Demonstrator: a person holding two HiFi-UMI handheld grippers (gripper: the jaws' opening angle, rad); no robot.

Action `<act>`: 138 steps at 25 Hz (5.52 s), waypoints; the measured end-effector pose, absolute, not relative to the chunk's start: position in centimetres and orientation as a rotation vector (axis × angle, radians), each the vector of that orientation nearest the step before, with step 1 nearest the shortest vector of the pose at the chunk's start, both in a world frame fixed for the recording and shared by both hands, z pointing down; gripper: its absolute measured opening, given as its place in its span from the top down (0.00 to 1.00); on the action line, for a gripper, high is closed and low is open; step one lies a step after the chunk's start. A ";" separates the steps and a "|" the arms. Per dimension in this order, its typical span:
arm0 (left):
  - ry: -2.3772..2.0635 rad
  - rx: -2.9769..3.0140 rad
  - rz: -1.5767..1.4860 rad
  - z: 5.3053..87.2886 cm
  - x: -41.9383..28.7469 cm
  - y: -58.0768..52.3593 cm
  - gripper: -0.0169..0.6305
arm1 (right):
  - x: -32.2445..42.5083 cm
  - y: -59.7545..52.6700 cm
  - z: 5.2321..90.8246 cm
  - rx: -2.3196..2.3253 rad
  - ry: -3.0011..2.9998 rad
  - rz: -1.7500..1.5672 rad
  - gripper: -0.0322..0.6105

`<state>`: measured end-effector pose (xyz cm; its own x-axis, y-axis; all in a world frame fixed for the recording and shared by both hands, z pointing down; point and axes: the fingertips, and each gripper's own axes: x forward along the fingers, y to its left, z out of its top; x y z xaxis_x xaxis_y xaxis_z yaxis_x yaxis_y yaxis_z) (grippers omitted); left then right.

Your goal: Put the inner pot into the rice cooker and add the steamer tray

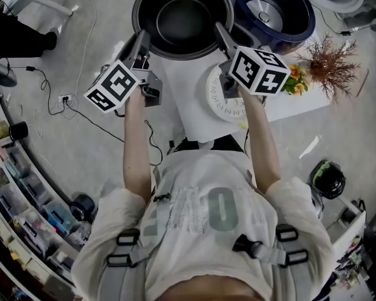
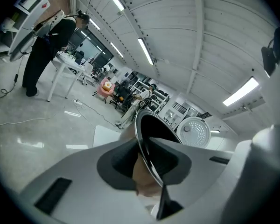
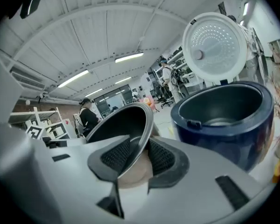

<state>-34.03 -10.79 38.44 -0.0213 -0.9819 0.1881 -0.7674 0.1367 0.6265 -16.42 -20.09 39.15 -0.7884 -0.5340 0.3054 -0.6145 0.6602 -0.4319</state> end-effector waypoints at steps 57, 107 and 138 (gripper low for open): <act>-1.543 2.235 -0.154 28.8 -13.6 -30.5 0.84 | 5.6 -30.9 32.7 1.541 -2.536 0.802 0.72; -1.686 2.108 0.336 38.1 -14.7 -34.4 0.78 | 4.8 -34.1 38.9 1.583 -2.260 0.561 0.64; -1.878 2.203 0.288 31.5 -16.4 -27.2 0.67 | 3.9 -28.1 29.9 1.523 -2.509 0.242 0.62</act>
